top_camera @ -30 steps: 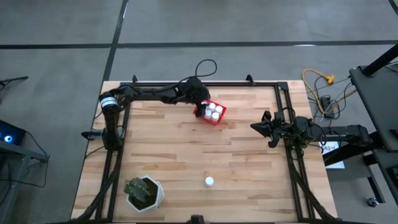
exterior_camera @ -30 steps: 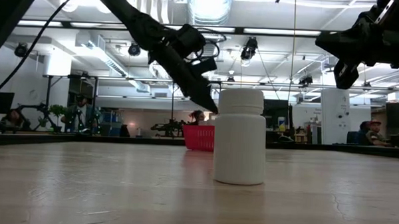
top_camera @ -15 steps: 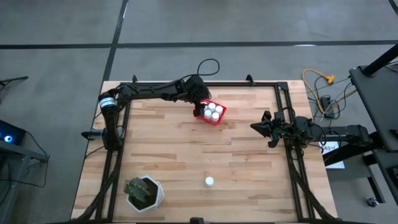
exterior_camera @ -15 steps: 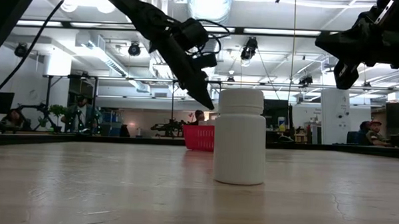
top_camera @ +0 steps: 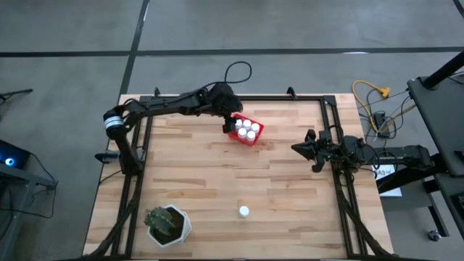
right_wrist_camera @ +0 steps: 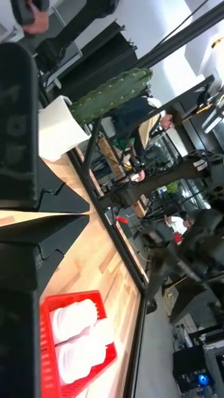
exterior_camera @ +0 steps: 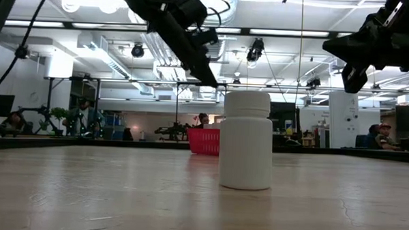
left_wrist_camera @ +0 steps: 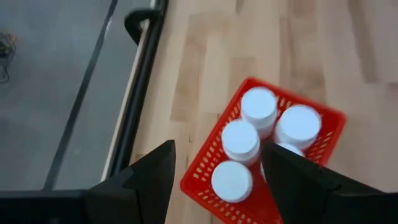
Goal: Pick and place pill bottles into a basket
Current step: Put the white pill bottle into the red bin
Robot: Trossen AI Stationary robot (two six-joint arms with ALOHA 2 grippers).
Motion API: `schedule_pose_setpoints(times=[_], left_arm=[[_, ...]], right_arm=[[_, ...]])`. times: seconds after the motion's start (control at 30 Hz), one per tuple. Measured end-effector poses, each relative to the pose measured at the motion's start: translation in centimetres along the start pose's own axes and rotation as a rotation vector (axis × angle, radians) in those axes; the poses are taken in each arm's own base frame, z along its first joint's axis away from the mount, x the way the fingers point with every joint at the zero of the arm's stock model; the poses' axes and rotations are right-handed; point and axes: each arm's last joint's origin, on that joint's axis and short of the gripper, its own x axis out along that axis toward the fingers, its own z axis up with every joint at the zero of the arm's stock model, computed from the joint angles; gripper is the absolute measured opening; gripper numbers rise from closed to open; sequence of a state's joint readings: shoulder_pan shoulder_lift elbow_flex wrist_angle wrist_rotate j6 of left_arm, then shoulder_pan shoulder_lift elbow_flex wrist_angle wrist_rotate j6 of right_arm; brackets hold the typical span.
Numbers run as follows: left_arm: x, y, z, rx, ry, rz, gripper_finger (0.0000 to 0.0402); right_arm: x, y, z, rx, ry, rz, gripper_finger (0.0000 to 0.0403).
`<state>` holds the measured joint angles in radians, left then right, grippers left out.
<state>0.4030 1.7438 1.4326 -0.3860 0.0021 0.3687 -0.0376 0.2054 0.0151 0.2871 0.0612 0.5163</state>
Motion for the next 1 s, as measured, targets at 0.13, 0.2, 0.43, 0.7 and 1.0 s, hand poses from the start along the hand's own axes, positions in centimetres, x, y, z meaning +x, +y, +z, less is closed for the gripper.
schedule_pose_setpoints(times=[0.13, 0.2, 0.43, 0.7, 1.0], left_arm=[[-1.3, -0.6, 0.5, -0.012, -0.011, -0.017, 0.0218], [-1.3, -1.0, 0.4, -0.017, 0.002, -0.05, 0.0218], [-0.6, -3.1, -0.3, -0.068, 0.023, -0.16, 0.0218], [-0.5, -4.0, -0.7, -0.102, 0.064, -0.187, 0.0218], [-0.5, -4.9, -0.9, -0.239, 0.077, -0.327, 0.0218]], right_arm=[[0.0, 0.0, 0.0, 0.0, -0.001, -0.001, 0.0008], [0.0, 0.0, 0.0, -0.001, 0.001, -0.001, 0.0008], [0.0, 0.0, 0.0, -0.003, 0.004, -0.003, 0.0008], [0.0, 0.0, 0.0, 0.0, 0.004, -0.003, 0.0008], [0.0, 0.0, 0.0, 0.0, 0.004, -0.003, 0.0008]])
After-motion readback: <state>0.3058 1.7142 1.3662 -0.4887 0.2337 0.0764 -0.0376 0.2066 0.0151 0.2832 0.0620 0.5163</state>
